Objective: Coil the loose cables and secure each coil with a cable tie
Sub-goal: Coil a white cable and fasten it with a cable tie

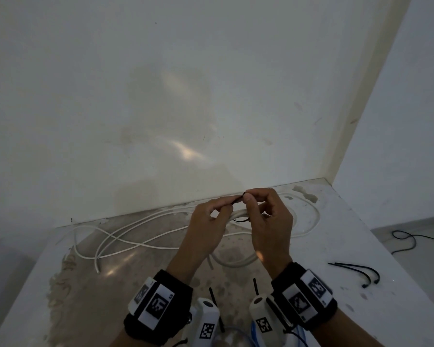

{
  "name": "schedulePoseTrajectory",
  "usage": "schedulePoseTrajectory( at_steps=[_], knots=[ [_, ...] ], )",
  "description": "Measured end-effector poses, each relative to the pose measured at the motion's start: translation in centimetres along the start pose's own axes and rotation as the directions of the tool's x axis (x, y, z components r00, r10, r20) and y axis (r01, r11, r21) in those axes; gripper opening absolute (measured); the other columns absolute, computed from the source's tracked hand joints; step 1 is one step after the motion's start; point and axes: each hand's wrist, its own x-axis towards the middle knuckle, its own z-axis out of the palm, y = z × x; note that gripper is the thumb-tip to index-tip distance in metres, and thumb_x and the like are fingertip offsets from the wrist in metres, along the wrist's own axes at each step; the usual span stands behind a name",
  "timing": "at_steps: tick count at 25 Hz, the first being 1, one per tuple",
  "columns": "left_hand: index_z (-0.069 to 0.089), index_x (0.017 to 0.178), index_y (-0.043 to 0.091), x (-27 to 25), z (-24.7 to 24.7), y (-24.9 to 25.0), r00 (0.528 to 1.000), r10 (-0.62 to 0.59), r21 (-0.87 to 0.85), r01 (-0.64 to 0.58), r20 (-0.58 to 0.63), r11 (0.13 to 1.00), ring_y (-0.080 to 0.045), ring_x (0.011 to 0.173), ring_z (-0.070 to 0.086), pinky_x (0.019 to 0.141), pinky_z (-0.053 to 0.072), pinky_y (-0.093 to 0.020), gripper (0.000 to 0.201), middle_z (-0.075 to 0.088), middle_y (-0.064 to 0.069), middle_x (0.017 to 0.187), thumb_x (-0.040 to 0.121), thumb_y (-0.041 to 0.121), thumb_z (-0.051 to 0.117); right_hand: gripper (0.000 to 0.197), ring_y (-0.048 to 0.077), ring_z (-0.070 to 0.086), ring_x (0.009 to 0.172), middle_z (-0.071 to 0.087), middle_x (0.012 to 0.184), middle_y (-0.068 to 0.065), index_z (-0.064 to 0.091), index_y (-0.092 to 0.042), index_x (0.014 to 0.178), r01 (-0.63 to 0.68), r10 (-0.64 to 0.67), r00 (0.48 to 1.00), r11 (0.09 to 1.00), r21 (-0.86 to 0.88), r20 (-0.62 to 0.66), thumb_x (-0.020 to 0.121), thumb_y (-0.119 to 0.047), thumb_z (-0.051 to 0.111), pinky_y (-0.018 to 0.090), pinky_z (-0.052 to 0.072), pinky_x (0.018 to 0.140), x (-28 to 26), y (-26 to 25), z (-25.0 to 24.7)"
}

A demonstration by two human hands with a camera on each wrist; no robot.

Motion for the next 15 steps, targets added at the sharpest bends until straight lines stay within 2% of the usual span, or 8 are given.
schedulePoseTrajectory(
  at_steps=[1,2,4,7,8,10,13,15],
  knots=[
    [0.072,0.113,0.023,0.0,0.0,0.0,1.0,0.005,0.007,-0.005,0.005,1.0,0.004,0.041,0.05,0.044,0.032,-0.005,0.032,0.064,0.004,0.081,0.098,0.008,0.049,0.008,0.012,0.061,0.063,0.069,0.087,-0.011,0.066,-0.024,0.091,0.008,-0.008,1.0,1.0,-0.001,0.005,0.092,-0.016,0.066,0.04,0.055,0.055,0.0,0.1,-0.1],
    [0.072,0.113,0.024,0.0,0.1,0.0,1.0,0.006,0.013,-0.006,0.007,1.0,0.004,0.041,0.05,0.044,0.032,-0.006,0.032,0.066,0.003,0.077,0.098,0.007,0.049,0.009,0.012,0.061,0.063,0.069,0.086,-0.011,0.067,-0.023,0.091,0.013,-0.013,1.0,1.0,0.005,0.013,0.092,-0.014,0.066,0.036,0.054,0.054,0.0,0.2,-0.1],
    [0.072,0.112,0.025,0.0,0.1,-0.1,1.0,-0.002,0.017,0.002,0.009,1.0,0.004,0.041,0.049,0.045,0.033,-0.007,0.032,0.064,0.008,0.058,0.098,0.007,0.049,0.015,0.011,0.06,0.061,0.07,0.084,-0.012,0.067,-0.026,0.089,0.026,-0.026,0.999,1.0,0.016,0.032,0.091,-0.011,0.068,0.025,0.051,0.052,0.1,0.2,-0.2],
    [0.072,0.112,0.026,0.0,0.1,-0.3,1.0,-0.001,-0.001,0.001,0.006,1.0,0.003,0.041,0.048,0.045,0.034,-0.008,0.032,0.065,0.018,0.061,0.098,0.008,0.049,0.012,0.007,0.061,0.06,0.071,0.082,-0.015,0.068,-0.024,0.092,0.07,-0.07,0.997,0.998,0.011,0.043,0.091,-0.012,0.068,0.012,0.046,0.053,0.1,0.4,-0.2],
    [0.072,0.111,0.028,0.1,0.1,-0.3,1.0,0.005,-0.011,-0.005,0.002,1.0,0.002,0.041,0.048,0.045,0.034,-0.009,0.031,0.067,0.016,0.068,0.098,0.008,0.05,0.007,0.008,0.062,0.06,0.071,0.084,-0.014,0.069,-0.022,0.095,0.099,-0.099,0.994,0.995,0.001,0.051,0.092,-0.016,0.066,0.012,0.046,0.052,0.0,0.4,-0.2],
    [0.071,0.109,0.029,0.2,0.2,-0.4,1.0,0.014,-0.031,-0.014,-0.009,0.999,0.002,0.046,0.051,0.048,0.037,-0.009,0.03,0.071,0.01,0.084,0.098,0.009,0.052,0.011,0.013,0.062,0.062,0.072,0.088,-0.009,0.07,-0.019,0.099,0.124,-0.123,0.99,0.992,-0.011,0.063,0.094,-0.022,0.06,0.016,0.047,0.051,-0.1,0.5,-0.2],
    [0.072,0.114,0.022,0.5,0.2,-1.0,0.999,0.0,-0.052,-0.002,-0.042,0.999,0.001,0.049,0.052,0.05,0.04,-0.012,0.027,0.072,0.001,0.094,0.098,0.011,0.054,0.01,0.02,0.063,0.068,0.072,0.087,-0.006,0.068,-0.016,0.098,-0.017,0.008,0.994,0.997,0.079,0.108,0.093,-0.009,0.064,0.018,0.051,0.057,0.2,0.7,-0.1],
    [0.071,0.117,0.019,0.7,0.0,-1.4,0.998,0.001,-0.065,-0.005,-0.058,0.998,0.002,0.05,0.052,0.05,0.039,-0.012,0.026,0.072,-0.002,0.094,0.098,0.013,0.054,0.015,0.023,0.066,0.07,0.072,0.085,-0.003,0.067,-0.02,0.1,-0.108,0.089,0.981,0.988,0.107,0.173,0.091,-0.008,0.067,0.022,0.055,0.059,0.6,0.5,-0.1]
  ],
)
